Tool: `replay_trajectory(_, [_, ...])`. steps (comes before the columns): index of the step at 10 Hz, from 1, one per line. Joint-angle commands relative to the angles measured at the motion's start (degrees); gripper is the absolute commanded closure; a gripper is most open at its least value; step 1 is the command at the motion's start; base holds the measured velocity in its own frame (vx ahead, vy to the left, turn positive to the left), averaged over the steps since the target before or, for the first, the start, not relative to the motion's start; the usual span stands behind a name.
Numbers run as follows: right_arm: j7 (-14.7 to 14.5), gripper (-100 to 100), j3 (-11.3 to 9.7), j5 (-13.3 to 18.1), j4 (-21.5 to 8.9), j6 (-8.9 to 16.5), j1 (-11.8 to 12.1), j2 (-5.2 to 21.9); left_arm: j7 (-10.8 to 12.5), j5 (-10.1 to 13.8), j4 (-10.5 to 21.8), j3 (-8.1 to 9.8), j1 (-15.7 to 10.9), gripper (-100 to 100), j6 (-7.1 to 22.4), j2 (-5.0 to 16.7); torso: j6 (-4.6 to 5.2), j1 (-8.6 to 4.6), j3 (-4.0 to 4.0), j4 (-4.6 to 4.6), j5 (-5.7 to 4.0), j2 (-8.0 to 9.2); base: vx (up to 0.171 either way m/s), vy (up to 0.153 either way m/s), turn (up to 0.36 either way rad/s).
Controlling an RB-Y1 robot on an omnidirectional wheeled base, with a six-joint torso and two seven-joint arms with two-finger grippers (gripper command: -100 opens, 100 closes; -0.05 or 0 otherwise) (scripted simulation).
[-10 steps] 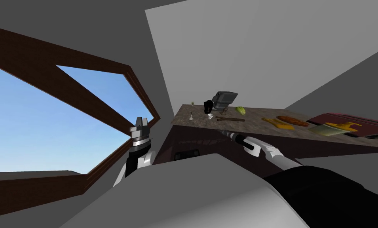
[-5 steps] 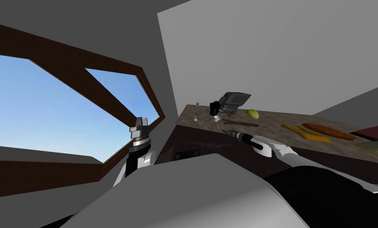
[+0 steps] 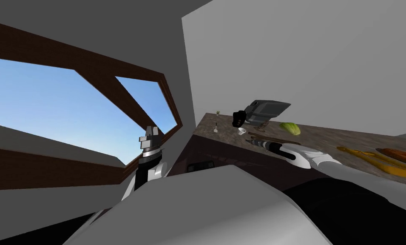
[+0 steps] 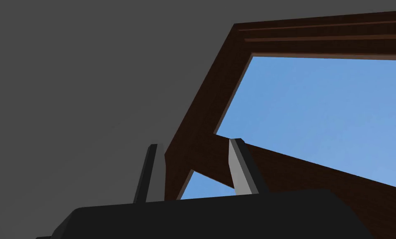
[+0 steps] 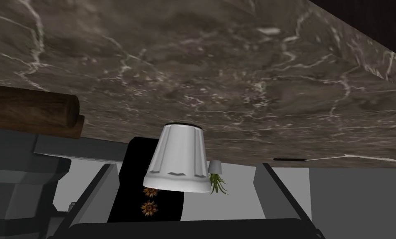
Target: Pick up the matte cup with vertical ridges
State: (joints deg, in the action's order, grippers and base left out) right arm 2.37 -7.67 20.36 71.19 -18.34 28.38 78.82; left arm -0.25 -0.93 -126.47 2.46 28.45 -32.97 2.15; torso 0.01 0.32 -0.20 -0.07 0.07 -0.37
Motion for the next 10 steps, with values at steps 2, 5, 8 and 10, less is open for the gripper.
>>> replay_trajectory(2, [0.26,-100,-0.62,0.04,-3.72,-0.59,0.76,4.56,0.0,0.0,0.0,0.0,0.0,0,0.0,0.0,-0.01,0.07,-0.02,-0.01,0.01,-0.03,0.108,0.096,0.227])
replay_trajectory(5, [0.65,-100,-1.7,-0.44,-8.24,-2.47,2.26,8.13,0.0,0.0,0.0,0.0,0.0,0,0.0,0.0,0.01,0.01,-0.04,-0.02,0.0,-0.07,0.135,0.065,0.277])
replay_trajectory(8, [0.7,-100,-1.89,-0.56,-8.17,-2.28,2.84,8.32,0.0,0.0,0.0,0.01,0.01,0,0.0,0.01,0.08,-0.17,0.01,0.0,-0.07,0.05,0.091,0.008,0.07])
replay_trajectory(10, [1.87,-100,-2.75,-0.9,-8.75,-1.09,2.75,8.02,0.0,0.0,0.0,0.01,0.0,0,0.0,0.01,0.1,-0.19,0.23,0.09,-0.07,0.4,-0.032,-0.003,0.139])
